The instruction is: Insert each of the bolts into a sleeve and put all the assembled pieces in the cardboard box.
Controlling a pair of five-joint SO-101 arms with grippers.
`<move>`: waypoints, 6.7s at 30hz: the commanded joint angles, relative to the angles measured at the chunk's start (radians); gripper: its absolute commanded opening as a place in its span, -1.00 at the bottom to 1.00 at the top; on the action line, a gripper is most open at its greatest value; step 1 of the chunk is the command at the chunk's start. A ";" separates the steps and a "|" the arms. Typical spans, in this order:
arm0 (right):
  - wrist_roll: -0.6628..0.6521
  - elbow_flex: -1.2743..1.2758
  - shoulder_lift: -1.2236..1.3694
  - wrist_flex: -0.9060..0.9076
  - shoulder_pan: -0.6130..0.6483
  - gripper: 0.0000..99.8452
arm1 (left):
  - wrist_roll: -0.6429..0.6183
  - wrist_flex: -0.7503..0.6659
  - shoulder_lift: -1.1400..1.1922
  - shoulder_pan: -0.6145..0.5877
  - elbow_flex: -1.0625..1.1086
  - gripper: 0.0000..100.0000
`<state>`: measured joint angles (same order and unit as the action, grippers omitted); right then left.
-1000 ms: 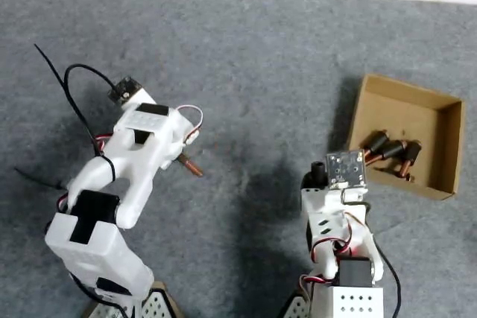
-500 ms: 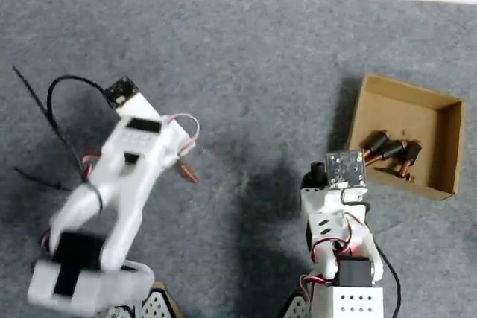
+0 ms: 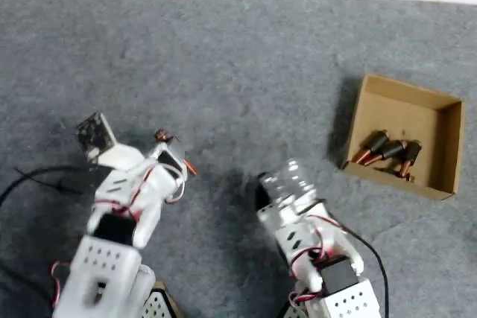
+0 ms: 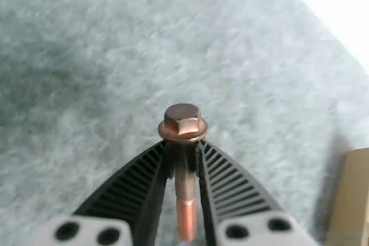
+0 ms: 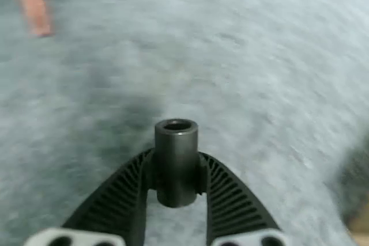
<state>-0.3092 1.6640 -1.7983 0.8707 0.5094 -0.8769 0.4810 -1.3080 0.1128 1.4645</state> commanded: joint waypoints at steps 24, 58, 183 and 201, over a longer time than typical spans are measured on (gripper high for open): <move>-0.242 0.170 0.018 -0.309 0.180 -0.99 | -0.028 0.069 -0.507 0.147 0.077 -0.99; -0.247 0.170 0.018 -0.274 0.179 -0.99 | -0.040 0.173 -0.507 0.229 -0.001 -0.99; 0.235 -1.560 1.802 0.010 -0.970 -0.49 | -0.064 0.270 -0.507 -0.016 0.120 -0.10; 0.238 -0.555 0.883 -0.257 -0.651 -0.49 | 0.012 0.273 -0.507 -0.010 0.134 -0.10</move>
<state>-0.0760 0.9505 -0.7380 0.7004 -0.1995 -0.8815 0.7725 -1.8082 0.1051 1.6011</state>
